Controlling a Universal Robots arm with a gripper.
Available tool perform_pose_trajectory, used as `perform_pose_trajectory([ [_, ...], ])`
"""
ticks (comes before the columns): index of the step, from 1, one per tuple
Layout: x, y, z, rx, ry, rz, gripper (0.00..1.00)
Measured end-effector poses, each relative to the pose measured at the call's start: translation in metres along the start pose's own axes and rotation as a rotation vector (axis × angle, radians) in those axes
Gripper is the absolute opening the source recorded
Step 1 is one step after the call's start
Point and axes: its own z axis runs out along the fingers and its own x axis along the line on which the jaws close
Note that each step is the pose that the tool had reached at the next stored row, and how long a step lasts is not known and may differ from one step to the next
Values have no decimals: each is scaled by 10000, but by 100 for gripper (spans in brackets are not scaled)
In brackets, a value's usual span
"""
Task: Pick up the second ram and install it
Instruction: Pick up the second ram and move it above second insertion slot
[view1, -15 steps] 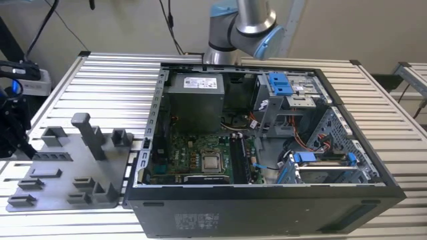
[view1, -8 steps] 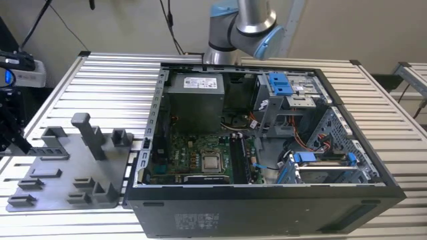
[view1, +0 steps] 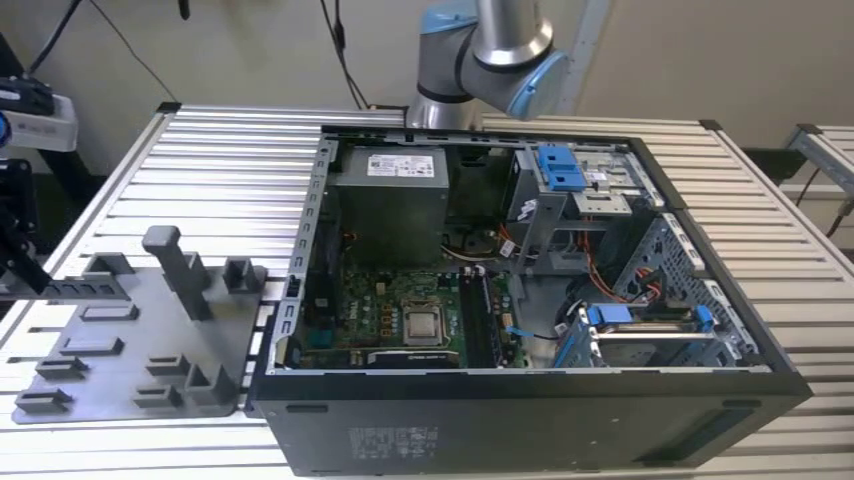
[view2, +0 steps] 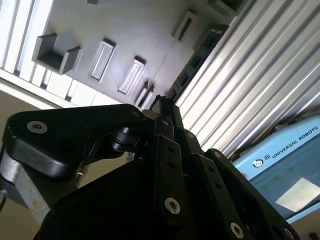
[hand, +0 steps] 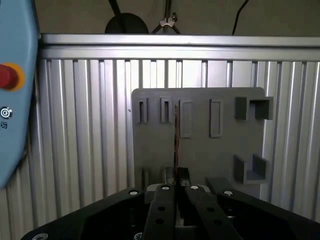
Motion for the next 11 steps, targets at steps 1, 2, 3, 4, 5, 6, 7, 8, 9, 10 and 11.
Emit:
perform_pose_trajectory([
  [1, -1, -1, -29, 0, 0, 0, 14],
  [2, -2, -1, -57, -1, 1, 0, 14],
  [3, -2, -1, -85, 0, 0, 0, 14],
  [4, -3, -2, -114, 0, 0, 0, 14],
  [5, -4, -2, -143, 0, 0, 0, 14],
  [6, -4, -3, -173, 0, -1, 0, 14],
  [7, -5, -3, -208, -1, 0, 0, 14],
  [8, -6, -4, -242, -1, 0, 0, 14],
  [9, -7, -4, -275, 1, 0, 0, 14],
  [10, -8, -5, -308, 1, -1, 0, 14],
  [11, -8, -6, -342, -1, 1, -1, 14],
])
